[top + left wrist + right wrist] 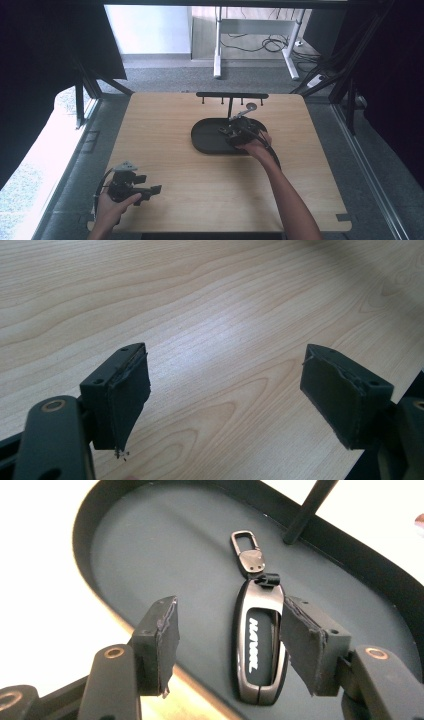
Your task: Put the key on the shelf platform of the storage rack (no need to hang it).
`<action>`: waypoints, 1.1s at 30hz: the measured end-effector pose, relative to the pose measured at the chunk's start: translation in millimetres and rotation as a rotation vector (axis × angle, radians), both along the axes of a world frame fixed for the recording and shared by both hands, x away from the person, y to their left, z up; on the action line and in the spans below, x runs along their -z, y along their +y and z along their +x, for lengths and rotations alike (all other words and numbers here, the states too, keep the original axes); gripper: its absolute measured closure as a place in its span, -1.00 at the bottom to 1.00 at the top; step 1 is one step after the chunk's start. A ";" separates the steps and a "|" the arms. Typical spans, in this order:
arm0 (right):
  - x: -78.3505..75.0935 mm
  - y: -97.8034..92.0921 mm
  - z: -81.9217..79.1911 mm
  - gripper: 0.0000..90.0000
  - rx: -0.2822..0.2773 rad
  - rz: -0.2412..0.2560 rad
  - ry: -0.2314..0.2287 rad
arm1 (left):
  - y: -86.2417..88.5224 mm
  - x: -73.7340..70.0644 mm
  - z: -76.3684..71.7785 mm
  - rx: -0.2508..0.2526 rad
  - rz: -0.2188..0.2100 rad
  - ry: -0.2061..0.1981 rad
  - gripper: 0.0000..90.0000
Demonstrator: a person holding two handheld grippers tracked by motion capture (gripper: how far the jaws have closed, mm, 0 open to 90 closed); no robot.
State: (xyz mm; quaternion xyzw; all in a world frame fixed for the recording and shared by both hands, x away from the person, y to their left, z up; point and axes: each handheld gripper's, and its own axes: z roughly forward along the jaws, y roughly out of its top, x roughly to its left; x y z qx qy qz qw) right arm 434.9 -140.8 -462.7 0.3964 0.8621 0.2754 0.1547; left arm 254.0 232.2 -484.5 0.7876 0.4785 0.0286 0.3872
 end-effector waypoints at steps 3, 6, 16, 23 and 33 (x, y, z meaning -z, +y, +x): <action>-4.6 -6.9 -13.7 -0.09 -0.025 0.023 -0.005 | -0.8 0.5 0.2 0.002 0.003 0.002 -0.55; -7.2 -12.0 -24.9 -0.10 -0.053 0.040 -0.008 | -1.8 1.5 0.4 0.003 0.004 0.006 -0.55; -7.2 -28.6 -59.9 -0.11 -0.093 0.081 -0.010 | -2.2 2.0 0.6 0.004 0.007 0.008 -0.55; -1.0 -48.9 -94.3 -0.11 -0.110 0.126 -0.028 | -3.7 2.7 0.7 0.010 0.012 0.009 -0.55; 16.3 -74.2 -124.3 -0.08 -0.096 0.165 -0.027 | -5.1 3.4 0.5 0.010 0.014 0.013 -0.55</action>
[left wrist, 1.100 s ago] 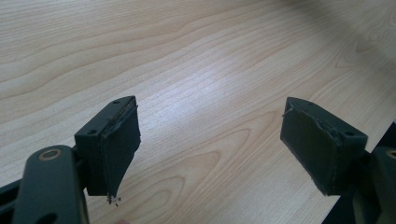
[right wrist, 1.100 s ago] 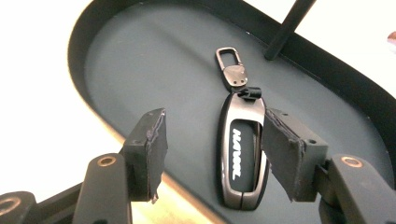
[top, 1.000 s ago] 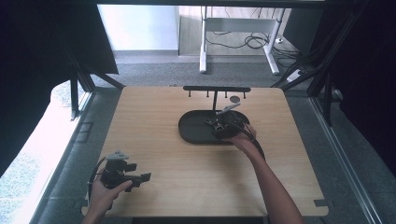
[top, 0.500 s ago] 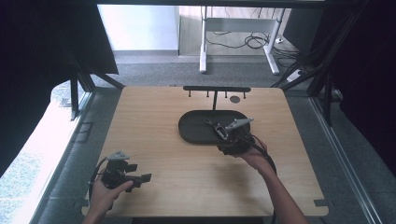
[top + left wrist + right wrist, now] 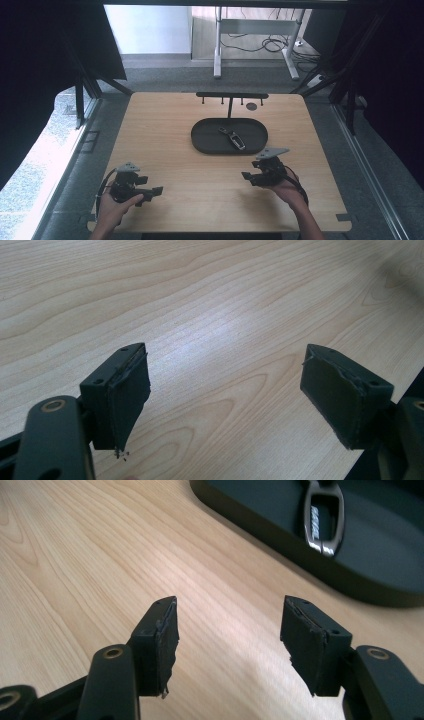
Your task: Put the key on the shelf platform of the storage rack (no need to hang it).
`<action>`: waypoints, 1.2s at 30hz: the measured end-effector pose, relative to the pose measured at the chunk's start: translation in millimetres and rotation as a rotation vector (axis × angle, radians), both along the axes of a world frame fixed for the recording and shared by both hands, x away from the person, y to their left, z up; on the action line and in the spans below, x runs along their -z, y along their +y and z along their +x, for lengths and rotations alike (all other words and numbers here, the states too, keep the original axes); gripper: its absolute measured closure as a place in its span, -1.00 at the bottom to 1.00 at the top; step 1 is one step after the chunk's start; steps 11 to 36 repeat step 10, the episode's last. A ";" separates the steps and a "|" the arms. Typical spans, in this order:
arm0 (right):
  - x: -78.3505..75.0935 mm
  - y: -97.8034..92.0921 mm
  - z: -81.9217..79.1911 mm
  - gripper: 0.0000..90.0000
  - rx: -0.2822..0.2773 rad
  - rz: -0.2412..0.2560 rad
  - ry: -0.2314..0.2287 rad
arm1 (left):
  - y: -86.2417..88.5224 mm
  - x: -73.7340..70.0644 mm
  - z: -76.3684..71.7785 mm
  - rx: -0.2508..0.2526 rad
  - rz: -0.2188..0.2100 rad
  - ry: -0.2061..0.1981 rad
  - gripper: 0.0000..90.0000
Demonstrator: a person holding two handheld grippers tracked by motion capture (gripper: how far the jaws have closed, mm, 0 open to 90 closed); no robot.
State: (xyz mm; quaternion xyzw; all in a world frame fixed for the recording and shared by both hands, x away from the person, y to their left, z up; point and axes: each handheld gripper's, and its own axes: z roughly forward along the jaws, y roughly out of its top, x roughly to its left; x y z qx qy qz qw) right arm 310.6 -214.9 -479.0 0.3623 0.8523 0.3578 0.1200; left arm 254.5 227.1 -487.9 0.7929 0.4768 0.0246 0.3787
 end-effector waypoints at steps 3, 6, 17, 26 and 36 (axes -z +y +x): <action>10.8 -8.1 -5.3 -0.08 0.014 0.005 0.010 | -0.8 0.6 0.3 0.001 0.002 0.002 -0.55; 12.3 -9.5 -5.6 -0.08 0.020 0.005 0.008 | -1.9 1.1 0.1 0.004 0.003 0.003 -0.55; 13.6 -13.5 -4.2 -0.14 0.050 -0.009 -0.014 | -2.3 0.7 0.4 0.006 0.002 0.004 -0.55; 13.6 -13.5 -4.2 -0.14 0.050 -0.009 -0.014 | -2.3 0.7 0.4 0.006 0.002 0.004 -0.55; 13.6 -13.5 -4.2 -0.14 0.050 -0.009 -0.014 | -2.3 0.7 0.4 0.006 0.002 0.004 -0.55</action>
